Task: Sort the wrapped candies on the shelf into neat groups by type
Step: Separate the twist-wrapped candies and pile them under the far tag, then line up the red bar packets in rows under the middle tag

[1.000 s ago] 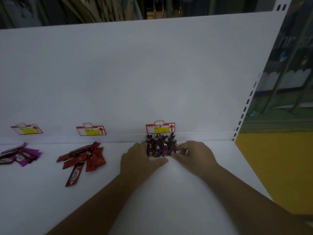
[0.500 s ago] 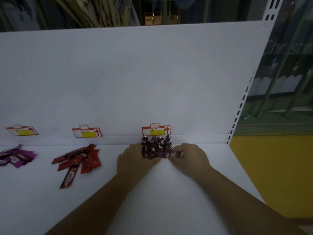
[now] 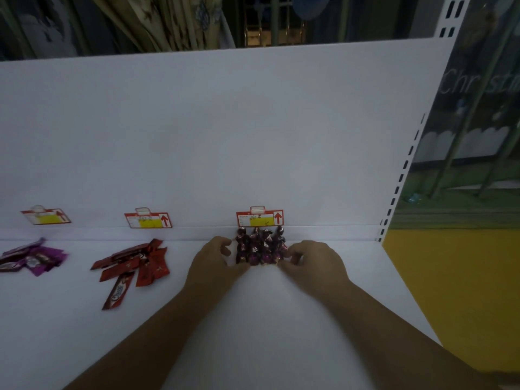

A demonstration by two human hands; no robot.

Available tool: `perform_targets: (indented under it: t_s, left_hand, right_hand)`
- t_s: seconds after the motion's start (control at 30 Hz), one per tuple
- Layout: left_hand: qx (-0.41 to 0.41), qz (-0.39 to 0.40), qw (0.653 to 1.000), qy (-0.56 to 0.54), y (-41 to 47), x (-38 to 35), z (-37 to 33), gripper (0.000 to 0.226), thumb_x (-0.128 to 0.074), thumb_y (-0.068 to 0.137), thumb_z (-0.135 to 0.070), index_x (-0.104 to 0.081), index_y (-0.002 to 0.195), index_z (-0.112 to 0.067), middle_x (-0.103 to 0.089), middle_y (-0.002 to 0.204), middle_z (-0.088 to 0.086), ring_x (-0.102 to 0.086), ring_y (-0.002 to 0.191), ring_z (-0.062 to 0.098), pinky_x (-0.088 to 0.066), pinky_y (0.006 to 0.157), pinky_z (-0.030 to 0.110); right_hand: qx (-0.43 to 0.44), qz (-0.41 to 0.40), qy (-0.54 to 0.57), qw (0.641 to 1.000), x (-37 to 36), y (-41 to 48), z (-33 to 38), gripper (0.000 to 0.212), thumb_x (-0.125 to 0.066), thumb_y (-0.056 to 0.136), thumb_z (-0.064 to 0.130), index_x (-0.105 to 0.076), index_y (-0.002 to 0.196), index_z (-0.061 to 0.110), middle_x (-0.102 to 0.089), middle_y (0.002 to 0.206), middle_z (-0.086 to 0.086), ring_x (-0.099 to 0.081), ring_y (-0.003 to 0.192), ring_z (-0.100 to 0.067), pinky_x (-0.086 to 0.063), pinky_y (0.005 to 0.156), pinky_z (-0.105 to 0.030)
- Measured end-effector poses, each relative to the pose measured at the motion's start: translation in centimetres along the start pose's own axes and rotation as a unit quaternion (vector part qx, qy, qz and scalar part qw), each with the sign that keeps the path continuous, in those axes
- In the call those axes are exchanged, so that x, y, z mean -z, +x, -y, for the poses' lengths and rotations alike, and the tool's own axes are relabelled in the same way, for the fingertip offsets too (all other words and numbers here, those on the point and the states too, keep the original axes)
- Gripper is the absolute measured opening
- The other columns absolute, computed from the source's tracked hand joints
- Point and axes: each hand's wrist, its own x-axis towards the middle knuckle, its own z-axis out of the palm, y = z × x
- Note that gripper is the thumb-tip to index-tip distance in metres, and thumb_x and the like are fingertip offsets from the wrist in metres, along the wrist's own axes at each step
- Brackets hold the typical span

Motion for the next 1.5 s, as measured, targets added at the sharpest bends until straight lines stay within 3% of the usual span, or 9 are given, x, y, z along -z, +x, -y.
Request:
perform_targets:
  t_s: [0.13, 0.3, 0.57, 0.73, 0.83, 0.97, 1.1, 1.3, 1.5]
  left_hand:
    - [-0.018, -0.007, 0.999, 0.04, 0.2, 0.1, 0.3, 0.024, -0.071, 0.078, -0.029, -0.062, 0.095, -0.015, -0.058, 0.083, -0.005, -0.053, 0.076, 0.01, -0.041, 0.07, 0.019]
    - [-0.021, -0.022, 0.999, 0.042, 0.4, -0.2, 0.4, 0.017, -0.072, 0.076, -0.031, -0.059, 0.081, -0.023, -0.055, 0.075, -0.011, -0.05, 0.069, 0.006, -0.032, 0.06, 0.01]
    - [-0.047, -0.005, 0.998, 0.034, -0.1, 0.6, 1.0, 0.025, -0.073, 0.075, -0.027, -0.059, 0.095, -0.022, -0.055, 0.081, -0.012, -0.05, 0.072, 0.0, -0.032, 0.062, 0.005]
    - [-0.091, 0.044, 0.995, 0.023, -1.1, 3.3, 1.7, 0.02, -0.07, 0.079, -0.02, -0.064, 0.098, -0.019, -0.059, 0.094, -0.004, -0.054, 0.083, 0.005, -0.038, 0.071, 0.009]
    - [-0.144, 0.032, 0.988, 0.042, -1.5, 6.3, 3.7, 0.015, -0.066, 0.082, -0.022, -0.065, 0.096, -0.02, -0.062, 0.097, -0.007, -0.053, 0.087, 0.003, -0.042, 0.08, 0.015]
    - [-0.164, 0.007, 0.984, 0.069, -1.3, 11.4, 8.4, 0.013, -0.064, 0.082, -0.029, -0.063, 0.095, -0.027, -0.054, 0.092, -0.019, -0.047, 0.086, -0.004, -0.035, 0.078, 0.011]
    - [-0.155, 0.026, 0.984, 0.086, 0.2, 15.1, 13.4, 0.027, -0.062, 0.082, -0.032, -0.059, 0.108, -0.025, -0.053, 0.103, -0.01, -0.046, 0.097, 0.007, -0.037, 0.087, 0.02]
    - [-0.159, 0.128, 0.976, 0.077, 3.7, 16.2, 16.9, 0.063, -0.056, 0.087, -0.043, -0.033, 0.141, -0.022, -0.035, 0.146, -0.003, -0.033, 0.134, 0.014, -0.029, 0.111, 0.033]
    - [-0.267, 0.198, 0.938, 0.101, 4.4, 16.5, 17.5, 0.052, -0.05, 0.088, -0.048, -0.039, 0.133, -0.025, -0.051, 0.126, -0.005, -0.045, 0.115, 0.013, -0.035, 0.101, 0.028]
  right_hand:
    - [0.003, 0.003, -0.002, 1.0, 0.0, 0.0, 0.0, 0.023, -0.059, 0.078, 0.053, -0.07, 0.088, 0.035, -0.058, 0.074, 0.017, -0.051, 0.071, -0.003, -0.032, 0.056, -0.017]
    - [-0.003, 0.004, -0.01, 1.0, -0.1, 0.1, 0.1, 0.02, -0.061, 0.075, 0.05, -0.069, 0.083, 0.034, -0.056, 0.072, 0.016, -0.051, 0.073, -0.005, -0.033, 0.059, -0.019]
    - [0.012, -0.016, -0.019, 1.0, 1.3, -0.7, 0.7, 0.044, -0.064, 0.075, 0.054, -0.046, 0.051, 0.021, -0.047, 0.051, 0.009, -0.044, 0.053, -0.002, -0.026, 0.048, -0.018]
    - [0.161, 0.016, -0.021, 0.987, 1.8, -3.0, 5.7, 0.052, -0.062, 0.081, 0.043, -0.03, 0.044, 0.026, -0.035, 0.043, 0.008, -0.034, 0.044, -0.004, -0.021, 0.049, -0.016]
    - [0.249, 0.079, -0.065, 0.963, -0.2, -4.5, 9.1, 0.04, -0.056, 0.085, 0.045, -0.042, 0.052, 0.026, -0.044, 0.054, 0.01, -0.037, 0.051, -0.004, -0.026, 0.053, -0.021]
    - [0.246, 0.087, -0.036, 0.965, -4.2, -4.0, 13.0, 0.022, -0.054, 0.085, 0.047, -0.063, 0.091, 0.028, -0.058, 0.089, 0.01, -0.055, 0.079, -0.008, -0.038, 0.069, -0.02]
    - [0.248, 0.098, -0.024, 0.964, -8.7, -1.0, 17.6, 0.041, -0.056, 0.086, 0.042, -0.056, 0.12, 0.018, -0.052, 0.121, 0.0, -0.05, 0.111, -0.015, -0.039, 0.094, -0.024]
    - [0.209, 0.102, -0.022, 0.972, -12.3, 2.5, 21.1, 0.051, -0.05, 0.091, 0.037, -0.04, 0.138, 0.019, -0.04, 0.142, 0.002, -0.039, 0.127, -0.011, -0.024, 0.102, -0.014]
    - [0.178, 0.157, -0.05, 0.97, -13.0, 2.7, 21.9, 0.049, -0.042, 0.097, 0.028, -0.03, 0.144, 0.02, -0.033, 0.149, 0.0, -0.03, 0.132, -0.011, -0.01, 0.103, -0.009]
